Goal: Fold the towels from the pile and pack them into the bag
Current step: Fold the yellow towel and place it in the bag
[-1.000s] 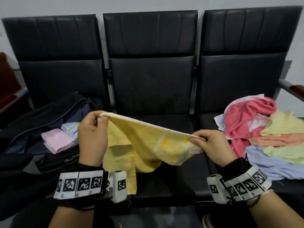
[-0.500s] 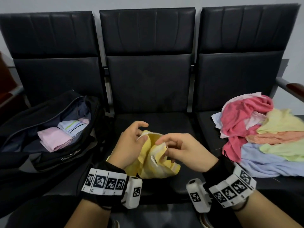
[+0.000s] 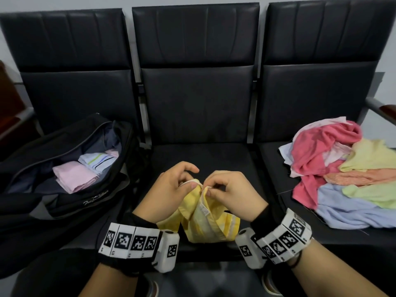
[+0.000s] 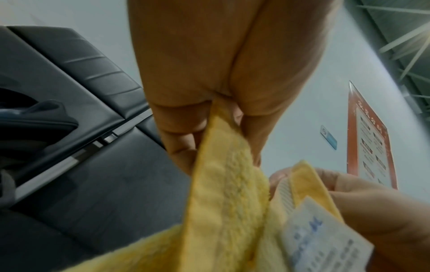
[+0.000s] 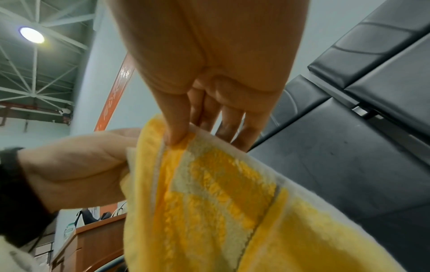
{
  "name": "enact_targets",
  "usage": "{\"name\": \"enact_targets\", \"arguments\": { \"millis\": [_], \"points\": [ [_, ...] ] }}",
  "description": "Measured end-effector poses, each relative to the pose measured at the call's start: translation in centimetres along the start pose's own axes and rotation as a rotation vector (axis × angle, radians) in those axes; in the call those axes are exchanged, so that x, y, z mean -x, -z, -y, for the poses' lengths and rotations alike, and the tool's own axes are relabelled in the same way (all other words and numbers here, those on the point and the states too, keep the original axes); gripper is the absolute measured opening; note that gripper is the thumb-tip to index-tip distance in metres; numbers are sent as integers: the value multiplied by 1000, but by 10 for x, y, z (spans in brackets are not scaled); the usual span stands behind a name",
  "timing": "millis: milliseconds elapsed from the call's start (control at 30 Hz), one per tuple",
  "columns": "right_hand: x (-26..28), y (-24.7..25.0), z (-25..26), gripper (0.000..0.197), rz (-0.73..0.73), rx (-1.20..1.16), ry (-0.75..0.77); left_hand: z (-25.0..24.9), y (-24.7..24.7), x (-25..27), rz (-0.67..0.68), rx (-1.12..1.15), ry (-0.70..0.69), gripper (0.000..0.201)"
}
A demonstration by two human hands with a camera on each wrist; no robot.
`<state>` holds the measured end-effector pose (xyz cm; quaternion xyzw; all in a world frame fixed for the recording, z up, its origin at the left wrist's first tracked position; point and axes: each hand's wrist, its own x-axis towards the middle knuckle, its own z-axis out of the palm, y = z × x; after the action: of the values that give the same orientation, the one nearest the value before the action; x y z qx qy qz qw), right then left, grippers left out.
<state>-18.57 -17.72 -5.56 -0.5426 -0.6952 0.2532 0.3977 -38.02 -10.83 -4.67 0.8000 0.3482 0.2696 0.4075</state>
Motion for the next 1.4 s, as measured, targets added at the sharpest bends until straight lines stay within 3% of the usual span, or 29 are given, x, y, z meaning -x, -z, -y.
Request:
{"name": "enact_targets", "arguments": {
  "millis": [233,467,633,800,1267,1400],
  "points": [
    [1,-1,-4,9,20,-40,-24,10,-1,3,56,38,-2,29],
    [4,12,-14,14,-133,-26,-99,23,-1,7,-157,175,122,21],
    [7,5,0,8,-69,-23,-44,12,-11,4,-253,215,99,15],
    [4,-3,11,9,-57,36,35,-5,-13,8,-175,144,19,11],
    [6,-12,15,14,-129,165,-78,-18,-2,18,-46,-5,-59,16],
    [5,-14,14,14,-123,128,-79,-12,-2,17,-69,-25,-65,20]
  ]
}}
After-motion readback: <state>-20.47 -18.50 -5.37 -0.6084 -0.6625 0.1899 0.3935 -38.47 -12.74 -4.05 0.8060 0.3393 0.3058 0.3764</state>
